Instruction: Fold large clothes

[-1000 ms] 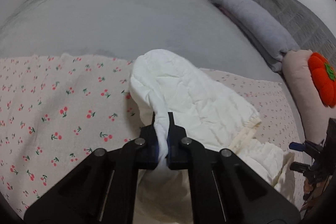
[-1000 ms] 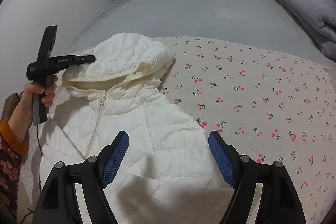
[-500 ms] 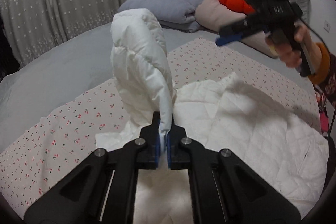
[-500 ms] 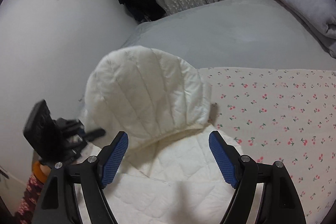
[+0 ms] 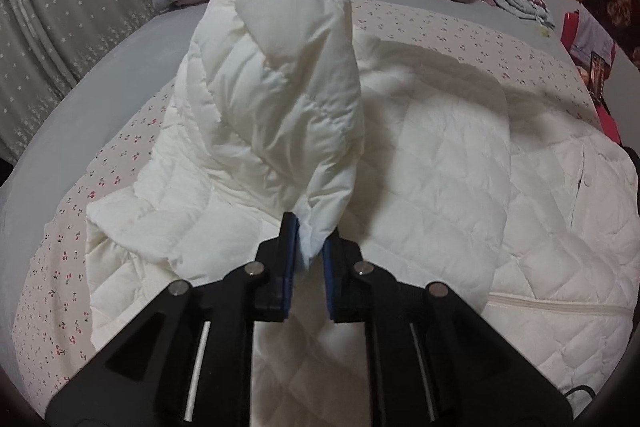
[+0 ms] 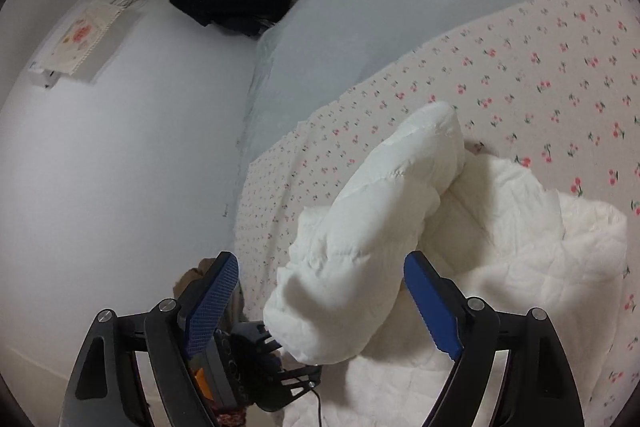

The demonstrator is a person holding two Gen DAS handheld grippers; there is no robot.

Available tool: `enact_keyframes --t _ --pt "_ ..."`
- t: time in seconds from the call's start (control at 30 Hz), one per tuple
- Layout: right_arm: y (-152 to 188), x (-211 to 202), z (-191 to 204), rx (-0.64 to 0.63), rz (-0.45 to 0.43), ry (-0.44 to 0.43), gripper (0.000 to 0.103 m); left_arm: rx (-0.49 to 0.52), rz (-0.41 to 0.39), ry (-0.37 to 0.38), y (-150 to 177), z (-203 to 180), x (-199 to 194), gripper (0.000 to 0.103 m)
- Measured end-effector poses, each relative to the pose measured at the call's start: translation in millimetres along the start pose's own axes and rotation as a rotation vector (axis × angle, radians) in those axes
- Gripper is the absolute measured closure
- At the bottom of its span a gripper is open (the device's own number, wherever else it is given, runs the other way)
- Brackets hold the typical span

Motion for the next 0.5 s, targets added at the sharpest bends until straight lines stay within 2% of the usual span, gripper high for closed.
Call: enact_keyframes --t 0.07,0.1,0.13,0.17,0.2,0.27,0.33,0.5 --pt "6 11 -17 0.022 0.023 0.096 0.017 -0.016 0.007 0.034 2 -6 -3 0.079" --pt "12 15 -27 0.028 0.042 0.141 0.028 -0.043 0.013 0.065 4 -8 -6 0.068" --pt "20 21 -35 0.034 0.072 0.170 0.040 -0.083 0.025 0.107 6 -10 -9 0.060" --pt "29 28 -39 0.042 0.111 0.171 0.067 -0.133 0.034 0.155 8 -10 -14 0.049" --pt "36 31 -41 0.039 0.132 0.174 0.081 -0.189 0.041 0.204 10 -9 -20 0.044" --pt "43 31 -38 -0.004 0.126 0.182 0.089 -0.307 0.038 0.287 12 -4 -33 0.037" --pt "47 28 -29 -0.012 0.110 0.149 0.092 -0.434 0.012 0.350 13 4 -48 0.029" --pt "47 12 5 -0.029 0.043 0.066 0.093 -0.721 -0.099 0.472 18 29 -76 0.026"
Point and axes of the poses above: each gripper's, at about its wrist camera, not at the fingertips, and x roughly the way its jaws point, z to its left, y to its underside, the point moved 9 cm from there along x, roughly the way its jaws point, and after that the axes turned 8 degrees about -x, right-handed, at the moved point
